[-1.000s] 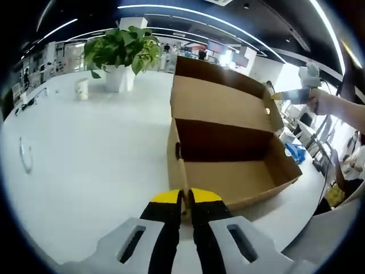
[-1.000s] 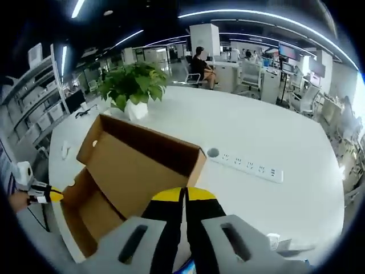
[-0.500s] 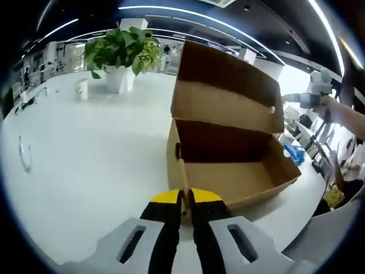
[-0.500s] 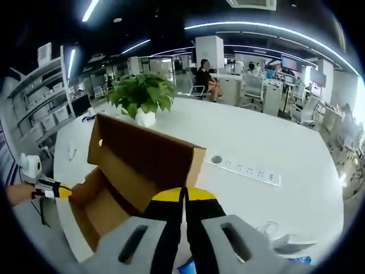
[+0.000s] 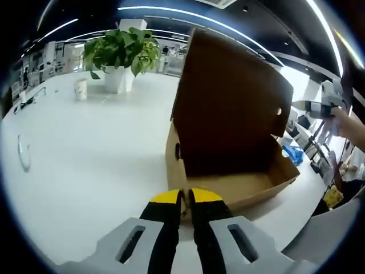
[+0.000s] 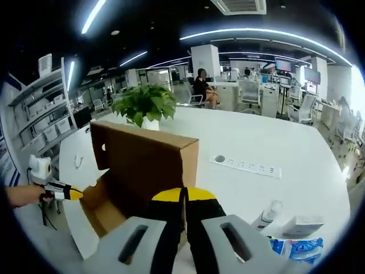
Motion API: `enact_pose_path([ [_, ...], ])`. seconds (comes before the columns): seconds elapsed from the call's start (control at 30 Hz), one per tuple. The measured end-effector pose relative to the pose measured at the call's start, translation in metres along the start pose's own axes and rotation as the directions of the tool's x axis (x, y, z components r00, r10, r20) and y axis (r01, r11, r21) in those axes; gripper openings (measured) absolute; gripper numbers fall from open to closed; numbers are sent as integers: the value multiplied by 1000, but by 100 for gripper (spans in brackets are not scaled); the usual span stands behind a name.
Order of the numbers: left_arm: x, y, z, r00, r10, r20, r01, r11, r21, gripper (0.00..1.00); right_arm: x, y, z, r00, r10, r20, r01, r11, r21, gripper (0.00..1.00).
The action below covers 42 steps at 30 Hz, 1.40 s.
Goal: Operate the shoe box by opening the lid, removing the specified soft item, and placing it in the target area until the item is outside and the box remains undamaged.
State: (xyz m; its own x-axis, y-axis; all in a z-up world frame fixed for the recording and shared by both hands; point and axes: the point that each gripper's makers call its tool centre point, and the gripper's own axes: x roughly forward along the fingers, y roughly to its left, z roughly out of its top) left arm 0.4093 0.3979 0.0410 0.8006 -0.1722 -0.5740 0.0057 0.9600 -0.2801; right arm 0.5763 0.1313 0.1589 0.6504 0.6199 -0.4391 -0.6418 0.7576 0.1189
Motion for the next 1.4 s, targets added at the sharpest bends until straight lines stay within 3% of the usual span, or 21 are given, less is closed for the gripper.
enact_pose_path([
  [0.63, -6, -2, 0, 1000, -14, -25, 14, 1000, 25, 5, -24, 17, -28, 1000, -20, 15, 19, 999, 41, 1],
  [0.87, -17, -4, 19, 1000, -10, 11, 9, 996, 91, 8, -31, 25, -39, 1000, -18, 13, 18, 1000, 11, 1],
  [1.07, -27, -16, 41, 995, -56, 80, 40, 981, 187, 15, -36, 29, -49, 1000, -7, 18, 8, 999, -41, 2],
  [1.2, -34, -21, 57, 990, -76, 118, 50, 977, 208, 17, -41, 33, -58, 1000, 2, 16, -1, 998, -55, 2],
  [1.4, -35, -23, 61, 988, -91, 121, 55, 961, 270, 20, -45, 39, -66, 1000, 8, 15, -7, 996, -89, 3],
])
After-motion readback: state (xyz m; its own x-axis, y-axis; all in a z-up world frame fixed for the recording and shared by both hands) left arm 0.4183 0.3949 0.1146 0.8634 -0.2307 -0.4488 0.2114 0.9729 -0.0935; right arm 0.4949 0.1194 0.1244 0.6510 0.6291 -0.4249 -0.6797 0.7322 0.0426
